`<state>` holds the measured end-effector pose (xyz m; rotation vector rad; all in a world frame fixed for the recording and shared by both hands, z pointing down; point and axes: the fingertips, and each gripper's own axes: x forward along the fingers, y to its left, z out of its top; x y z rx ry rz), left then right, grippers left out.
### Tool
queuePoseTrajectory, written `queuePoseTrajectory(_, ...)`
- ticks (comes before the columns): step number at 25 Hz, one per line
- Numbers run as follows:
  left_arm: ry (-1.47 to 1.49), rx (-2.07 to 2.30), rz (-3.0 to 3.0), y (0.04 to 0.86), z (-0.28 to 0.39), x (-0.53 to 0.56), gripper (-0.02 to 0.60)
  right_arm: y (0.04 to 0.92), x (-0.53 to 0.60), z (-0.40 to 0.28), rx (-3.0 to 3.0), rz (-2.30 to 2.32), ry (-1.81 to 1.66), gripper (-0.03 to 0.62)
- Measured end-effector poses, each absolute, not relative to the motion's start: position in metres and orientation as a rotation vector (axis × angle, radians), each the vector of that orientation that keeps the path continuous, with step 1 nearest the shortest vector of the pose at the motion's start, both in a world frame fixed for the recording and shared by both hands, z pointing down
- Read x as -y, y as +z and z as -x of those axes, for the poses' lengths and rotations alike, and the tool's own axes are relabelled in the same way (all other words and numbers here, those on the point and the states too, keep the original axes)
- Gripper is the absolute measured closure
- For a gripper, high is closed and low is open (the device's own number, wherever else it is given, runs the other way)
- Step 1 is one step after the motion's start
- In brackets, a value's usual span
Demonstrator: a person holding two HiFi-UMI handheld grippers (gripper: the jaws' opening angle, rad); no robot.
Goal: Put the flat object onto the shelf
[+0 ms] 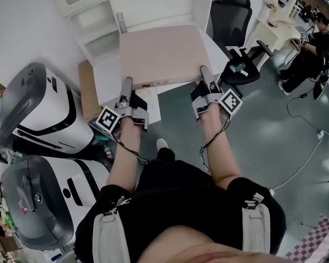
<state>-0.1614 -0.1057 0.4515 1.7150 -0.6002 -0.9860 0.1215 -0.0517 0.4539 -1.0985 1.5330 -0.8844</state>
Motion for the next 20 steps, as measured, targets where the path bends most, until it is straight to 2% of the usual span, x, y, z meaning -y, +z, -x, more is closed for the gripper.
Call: queuePoseTrajectory(20, -0.989, 0.628, -1.75, 0.421, 0.122, 0.317, 0.301, 0.428, 0.278, -0.161, -1.566, 1.046, -0.922, 0.303)
